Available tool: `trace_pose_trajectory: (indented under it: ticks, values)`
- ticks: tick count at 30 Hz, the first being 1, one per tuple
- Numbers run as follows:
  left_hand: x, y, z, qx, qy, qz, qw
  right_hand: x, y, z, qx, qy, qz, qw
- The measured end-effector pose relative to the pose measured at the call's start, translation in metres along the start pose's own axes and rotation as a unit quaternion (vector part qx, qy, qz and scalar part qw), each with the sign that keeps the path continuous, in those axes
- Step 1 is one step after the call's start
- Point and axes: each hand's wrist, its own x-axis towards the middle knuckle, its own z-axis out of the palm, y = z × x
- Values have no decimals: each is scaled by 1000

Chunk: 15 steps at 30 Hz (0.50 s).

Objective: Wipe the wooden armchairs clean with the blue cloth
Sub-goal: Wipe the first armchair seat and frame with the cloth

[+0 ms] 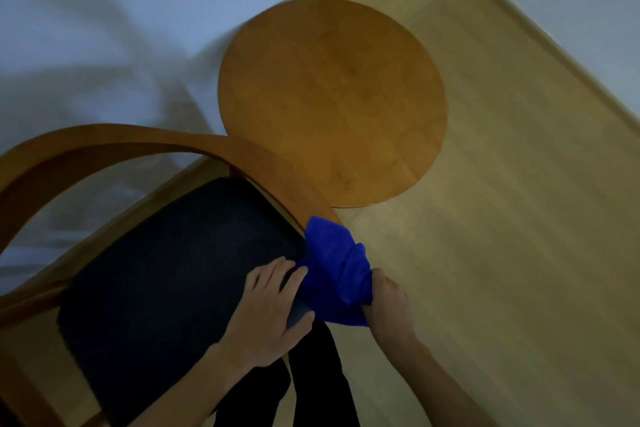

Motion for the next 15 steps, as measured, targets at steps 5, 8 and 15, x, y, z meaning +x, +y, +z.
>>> trace_pose_trajectory:
  ticks: [5,8,15]
  values:
    - [11,7,2,2,13,-3,1000,5,16,-9,-53,15,-9,998]
    - [14,7,4,-10,12,-7,1000,4,14,-3,-45,12,-14,999]
    - [25,7,6,-19,17,-13,1000,3,-5,20,76,5,-3,997]
